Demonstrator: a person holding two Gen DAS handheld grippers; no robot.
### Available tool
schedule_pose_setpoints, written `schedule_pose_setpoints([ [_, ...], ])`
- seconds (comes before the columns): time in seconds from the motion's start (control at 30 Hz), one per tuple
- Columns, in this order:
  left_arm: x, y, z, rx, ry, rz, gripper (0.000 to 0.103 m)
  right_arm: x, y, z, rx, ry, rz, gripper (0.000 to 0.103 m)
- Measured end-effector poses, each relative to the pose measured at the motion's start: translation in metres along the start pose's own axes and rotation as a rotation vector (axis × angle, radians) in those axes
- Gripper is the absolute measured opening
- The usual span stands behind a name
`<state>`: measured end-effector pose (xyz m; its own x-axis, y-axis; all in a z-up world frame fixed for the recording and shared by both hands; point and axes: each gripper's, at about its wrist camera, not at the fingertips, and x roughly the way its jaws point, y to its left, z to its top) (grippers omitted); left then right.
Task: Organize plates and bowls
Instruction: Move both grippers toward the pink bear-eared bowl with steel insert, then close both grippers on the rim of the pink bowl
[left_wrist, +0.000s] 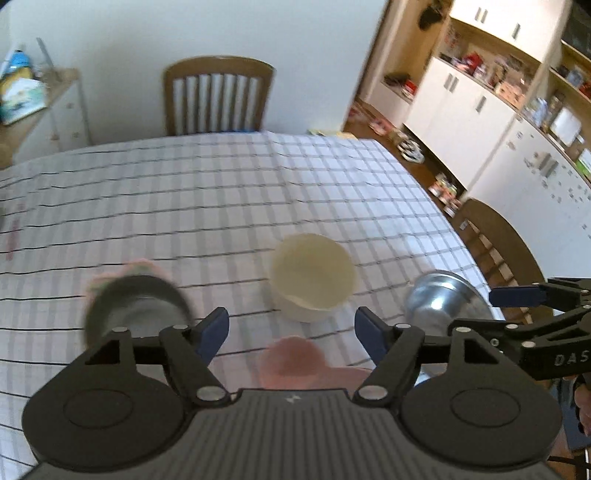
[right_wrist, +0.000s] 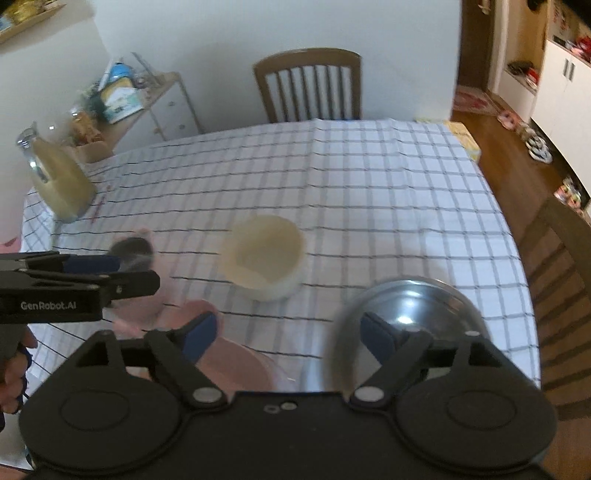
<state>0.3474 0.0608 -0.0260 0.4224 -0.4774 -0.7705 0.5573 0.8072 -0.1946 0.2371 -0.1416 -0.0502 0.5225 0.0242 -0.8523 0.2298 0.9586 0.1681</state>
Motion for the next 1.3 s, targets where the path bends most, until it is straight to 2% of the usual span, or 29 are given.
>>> schedule_pose_setpoints([
  [0.03,-0.004,0.009,-0.001,-0.005,-0.006,0.007,0.076,0.002,0.010,0.003,-0.009,-0.008,0.008,0.096],
  [0.1,-0.011,0.028,-0.003,-0.016,-0.016,0.023,0.077,0.007,0.028,0.007,-0.024,-0.022,0.016,0.100],
  [0.4,-0.018,0.114,-0.013,-0.108,0.004,0.097,0.077,0.058,0.101,0.031,-0.084,0.013,0.055,0.100],
  [0.7,0.001,0.174,-0.022,-0.191,0.053,0.154,0.077,0.110,0.149,0.046,-0.128,0.076,0.082,0.098],
  [0.9,0.026,0.197,-0.025,-0.216,0.101,0.174,0.077,0.140,0.167,0.049,-0.155,0.136,0.076,0.094],
  [1.0,0.040,0.204,-0.027,-0.229,0.132,0.176,0.077,0.154,0.174,0.049,-0.172,0.161,0.071,0.088],
  [1.3,0.062,0.198,-0.023,-0.185,0.172,0.164,0.076,0.184,0.180,0.048,-0.189,0.218,0.052,0.076],
])
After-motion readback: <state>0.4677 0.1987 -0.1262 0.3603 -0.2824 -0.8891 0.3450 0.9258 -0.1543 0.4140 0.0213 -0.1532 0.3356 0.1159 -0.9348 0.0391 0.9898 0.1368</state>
